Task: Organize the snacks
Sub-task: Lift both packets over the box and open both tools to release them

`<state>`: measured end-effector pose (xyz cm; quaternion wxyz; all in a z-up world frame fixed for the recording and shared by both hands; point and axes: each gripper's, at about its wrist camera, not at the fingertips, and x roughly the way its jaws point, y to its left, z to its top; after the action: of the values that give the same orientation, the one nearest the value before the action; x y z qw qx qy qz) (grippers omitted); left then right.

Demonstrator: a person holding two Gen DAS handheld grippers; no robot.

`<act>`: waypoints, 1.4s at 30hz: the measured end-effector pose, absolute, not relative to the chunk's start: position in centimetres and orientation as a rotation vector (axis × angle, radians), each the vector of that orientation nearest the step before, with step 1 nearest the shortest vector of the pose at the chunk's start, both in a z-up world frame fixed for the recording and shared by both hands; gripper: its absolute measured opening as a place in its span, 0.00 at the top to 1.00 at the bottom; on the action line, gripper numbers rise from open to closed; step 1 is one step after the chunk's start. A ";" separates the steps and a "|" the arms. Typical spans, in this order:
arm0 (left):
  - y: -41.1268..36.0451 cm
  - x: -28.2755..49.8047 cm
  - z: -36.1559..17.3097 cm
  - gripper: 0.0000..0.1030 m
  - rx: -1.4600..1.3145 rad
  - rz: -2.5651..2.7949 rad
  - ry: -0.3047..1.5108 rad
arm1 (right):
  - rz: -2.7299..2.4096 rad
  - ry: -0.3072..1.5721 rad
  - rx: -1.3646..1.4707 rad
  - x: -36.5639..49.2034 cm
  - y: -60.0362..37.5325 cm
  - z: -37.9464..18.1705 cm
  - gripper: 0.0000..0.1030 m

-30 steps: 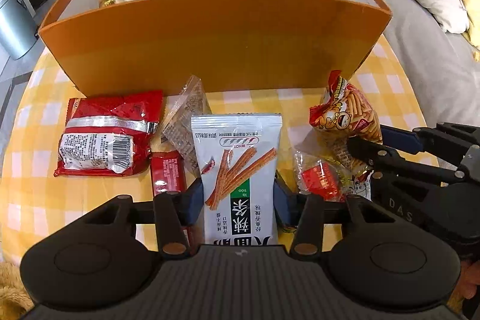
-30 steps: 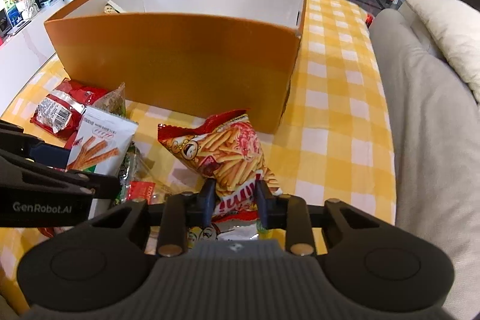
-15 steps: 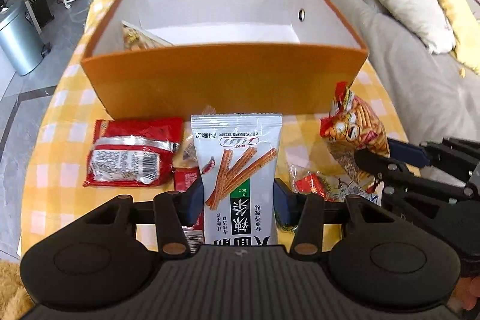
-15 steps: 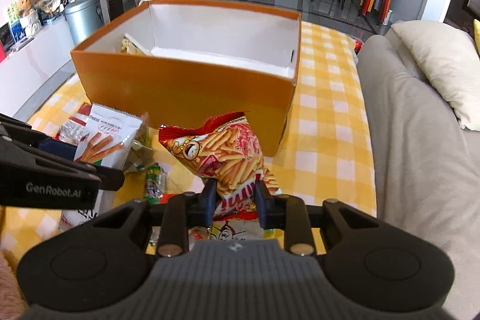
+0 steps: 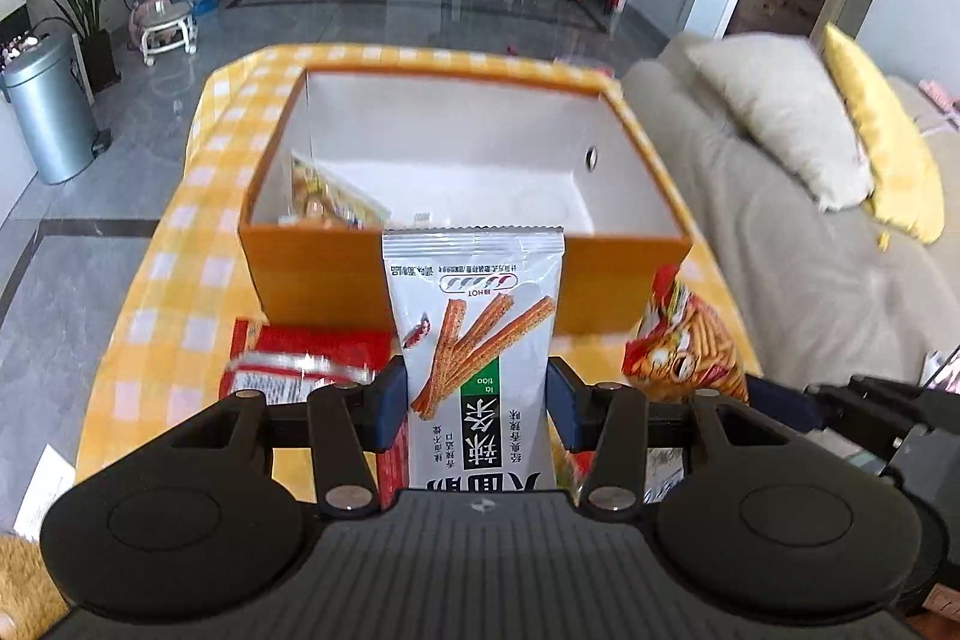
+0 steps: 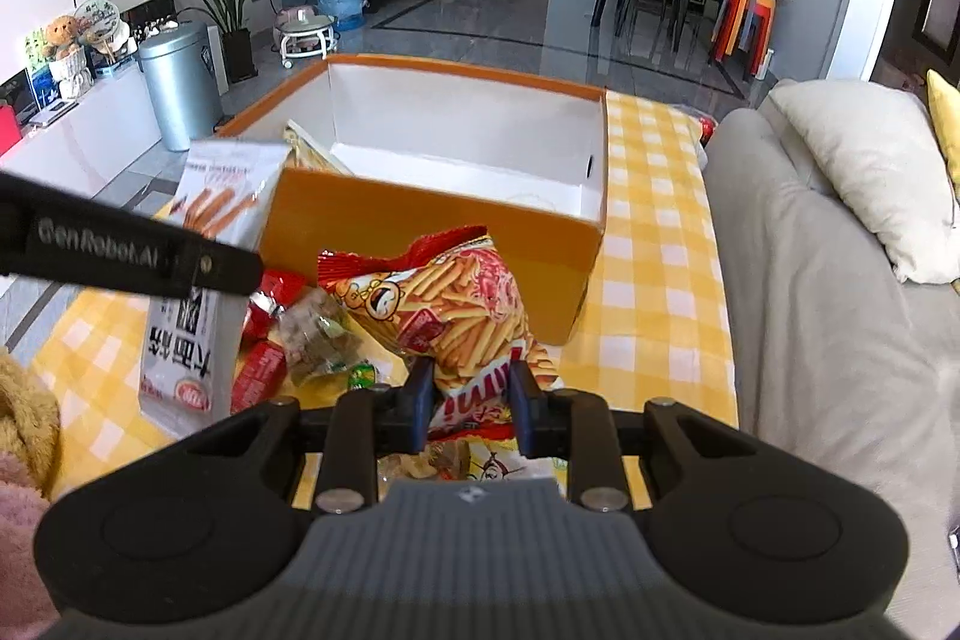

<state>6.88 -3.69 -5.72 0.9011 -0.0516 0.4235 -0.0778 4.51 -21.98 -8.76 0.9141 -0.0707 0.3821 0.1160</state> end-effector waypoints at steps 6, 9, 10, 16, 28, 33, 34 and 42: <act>-2.9 7.7 -3.6 0.48 -0.121 -0.173 0.815 | 0.230 0.750 -0.145 4.7 -21.6 -6.7 0.78; -2.5 8.7 -2.6 0.48 -0.125 -0.174 0.795 | 0.230 0.731 -0.153 5.4 -21.4 -5.6 0.78; -2.4 9.0 -2.3 0.48 -0.123 -0.177 0.786 | 0.232 0.728 -0.154 5.7 -21.3 -5.3 0.78; -2.4 11.7 -0.3 0.48 -0.104 -0.197 0.744 | 0.251 0.709 -0.167 8.5 -20.8 -3.4 0.78; -2.9 19.0 0.3 0.48 -0.089 -0.240 0.780 | 0.282 0.812 -0.198 17.7 -19.5 -2.0 0.78; -3.9 22.2 -1.2 0.48 -0.058 -0.244 0.845 | 0.268 0.907 -0.231 21.4 -19.2 -4.0 0.78; -4.2 22.9 -1.7 0.48 -0.050 -0.242 0.863 | 0.266 0.923 -0.236 22.0 -19.2 -4.5 0.78; -5.5 25.9 -5.6 0.48 -0.003 -0.259 0.995 | 0.285 1.060 -0.291 25.4 -18.6 -8.3 0.78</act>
<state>25.87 -5.46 -5.64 0.8708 -0.0012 0.4757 -0.1237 25.37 -18.63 -8.32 0.8431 -0.1378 0.5020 0.1351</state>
